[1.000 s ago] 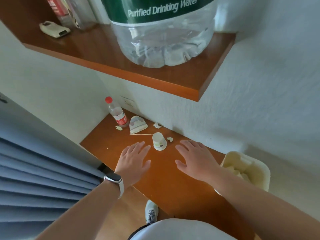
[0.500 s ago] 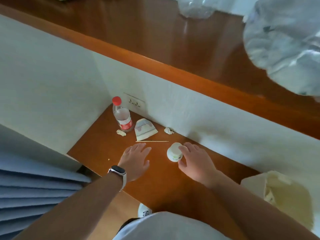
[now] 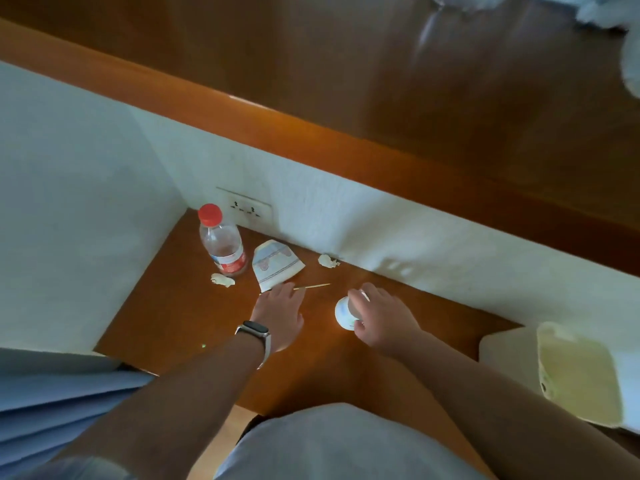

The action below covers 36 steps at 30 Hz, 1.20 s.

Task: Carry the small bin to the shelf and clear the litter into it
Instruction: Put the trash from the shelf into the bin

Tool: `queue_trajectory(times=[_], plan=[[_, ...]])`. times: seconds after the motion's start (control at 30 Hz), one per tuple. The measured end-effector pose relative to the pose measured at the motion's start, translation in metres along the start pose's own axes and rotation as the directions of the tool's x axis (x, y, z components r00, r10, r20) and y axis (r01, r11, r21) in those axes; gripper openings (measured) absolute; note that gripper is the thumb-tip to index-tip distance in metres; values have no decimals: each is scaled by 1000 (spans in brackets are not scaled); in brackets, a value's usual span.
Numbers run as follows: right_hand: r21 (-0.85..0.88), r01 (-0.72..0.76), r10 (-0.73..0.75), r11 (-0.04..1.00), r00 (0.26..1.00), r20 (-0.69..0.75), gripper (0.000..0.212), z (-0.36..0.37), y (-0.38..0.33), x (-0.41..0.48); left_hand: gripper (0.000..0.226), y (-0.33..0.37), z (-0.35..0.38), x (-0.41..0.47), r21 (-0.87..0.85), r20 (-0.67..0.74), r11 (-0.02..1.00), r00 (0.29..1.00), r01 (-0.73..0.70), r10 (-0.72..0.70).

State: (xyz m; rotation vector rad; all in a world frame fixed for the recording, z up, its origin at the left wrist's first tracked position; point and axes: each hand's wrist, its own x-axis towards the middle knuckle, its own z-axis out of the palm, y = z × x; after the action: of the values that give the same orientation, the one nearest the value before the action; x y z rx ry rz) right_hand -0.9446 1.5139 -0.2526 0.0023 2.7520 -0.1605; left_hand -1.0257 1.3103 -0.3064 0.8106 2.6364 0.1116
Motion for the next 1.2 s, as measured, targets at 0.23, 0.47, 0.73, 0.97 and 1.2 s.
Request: queue_trajectory(times=[0.23, 0.47, 0.73, 0.97, 1.2], plan=[[91, -61, 63, 994, 998, -18, 57, 9, 2, -12, 30, -4, 8, 7, -2, -90, 1000, 995, -31, 30], [139, -85, 89, 987, 996, -29, 54, 22, 3, -39, 11, 2, 14, -4, 73, -71, 993, 994, 87, -82], [210, -121, 145, 970, 984, -103, 53, 32, 11, -78, 19, 10, 11, -13, 111, -29, 993, 999, 41, -38], [294, -144, 205, 945, 961, -185, 55, 25, 34, -110, 15, 46, 5, -23, -91, -143, 996, 990, -23, 10], [361, -189, 319, 913, 883, -345, 53, -8, 76, -154, 15, 135, -21, -24, -196, -243, 948, 949, -252, 202]])
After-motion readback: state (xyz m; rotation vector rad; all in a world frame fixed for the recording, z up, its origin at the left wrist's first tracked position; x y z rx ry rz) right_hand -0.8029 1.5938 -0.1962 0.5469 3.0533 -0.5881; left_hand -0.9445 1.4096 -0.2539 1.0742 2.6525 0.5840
